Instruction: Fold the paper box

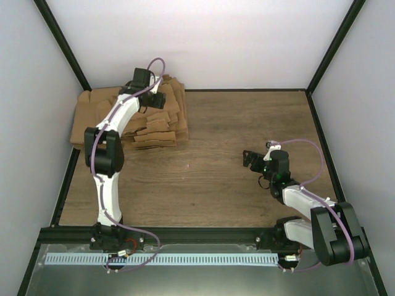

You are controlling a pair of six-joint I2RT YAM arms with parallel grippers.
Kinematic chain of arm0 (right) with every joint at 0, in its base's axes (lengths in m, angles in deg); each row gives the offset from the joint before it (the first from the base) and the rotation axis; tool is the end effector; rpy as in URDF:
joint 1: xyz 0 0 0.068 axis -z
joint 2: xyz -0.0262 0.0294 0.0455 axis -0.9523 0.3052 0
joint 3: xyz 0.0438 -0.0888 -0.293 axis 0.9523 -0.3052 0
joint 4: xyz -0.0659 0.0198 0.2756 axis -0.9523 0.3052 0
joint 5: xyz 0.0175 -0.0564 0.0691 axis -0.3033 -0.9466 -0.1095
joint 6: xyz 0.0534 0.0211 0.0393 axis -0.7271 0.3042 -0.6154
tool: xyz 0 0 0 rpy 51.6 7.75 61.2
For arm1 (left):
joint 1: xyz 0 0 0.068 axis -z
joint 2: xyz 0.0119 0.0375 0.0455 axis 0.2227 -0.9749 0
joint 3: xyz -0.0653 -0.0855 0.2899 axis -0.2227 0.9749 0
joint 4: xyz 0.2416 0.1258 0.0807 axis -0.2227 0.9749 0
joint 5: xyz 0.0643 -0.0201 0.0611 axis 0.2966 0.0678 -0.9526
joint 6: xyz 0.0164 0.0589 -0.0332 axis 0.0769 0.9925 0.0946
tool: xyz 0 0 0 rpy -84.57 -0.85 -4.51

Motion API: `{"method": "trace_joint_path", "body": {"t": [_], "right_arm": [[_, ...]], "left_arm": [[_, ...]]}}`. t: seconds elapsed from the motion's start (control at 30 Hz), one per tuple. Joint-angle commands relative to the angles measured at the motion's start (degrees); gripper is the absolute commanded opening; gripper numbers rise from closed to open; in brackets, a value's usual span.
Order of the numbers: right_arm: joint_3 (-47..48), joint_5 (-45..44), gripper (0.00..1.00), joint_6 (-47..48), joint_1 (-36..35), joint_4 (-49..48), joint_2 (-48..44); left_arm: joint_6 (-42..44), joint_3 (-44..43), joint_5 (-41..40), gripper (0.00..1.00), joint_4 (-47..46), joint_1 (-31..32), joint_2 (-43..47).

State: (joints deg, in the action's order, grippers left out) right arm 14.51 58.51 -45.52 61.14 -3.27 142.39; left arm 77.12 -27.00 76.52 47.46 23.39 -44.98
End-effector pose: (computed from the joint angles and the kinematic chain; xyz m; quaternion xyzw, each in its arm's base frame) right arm 0.2249 0.0510 0.1591 0.0938 0.8525 0.2177 0.4659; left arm 0.5200 -0.1012 0.2759 0.1254 0.9236 -0.0607 0.3571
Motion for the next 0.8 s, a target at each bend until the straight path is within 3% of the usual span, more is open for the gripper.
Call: {"method": "trace_joint_path", "body": {"t": [0.0, 0.17, 0.4, 0.5, 0.77], "right_arm": [[0.8, -1.0, 1.00, 0.5, -0.8, 0.0, 0.0], [1.1, -1.0, 1.00, 0.6, -0.9, 0.0, 0.4], [1.3, -1.2, 1.00, 0.7, -1.0, 0.2, 0.7], [1.3, -1.2, 1.00, 0.7, -1.1, 0.3, 0.5], [1.3, -1.3, 1.00, 0.7, -1.1, 0.4, 0.5]], "left_arm": [[8.3, -12.3, 3.6, 0.64, 11.6, -0.1, -8.4], [12.6, -18.2, 5.7, 0.60, 12.7, 0.2, -12.1], [15.8, -18.2, 7.2, 0.60, 12.9, 3.4, -13.6], [16.9, -18.3, 3.5, 0.60, 12.5, 5.7, -14.6], [15.9, -18.3, -16.5, 0.63, 8.6, 10.6, -17.8]]}}
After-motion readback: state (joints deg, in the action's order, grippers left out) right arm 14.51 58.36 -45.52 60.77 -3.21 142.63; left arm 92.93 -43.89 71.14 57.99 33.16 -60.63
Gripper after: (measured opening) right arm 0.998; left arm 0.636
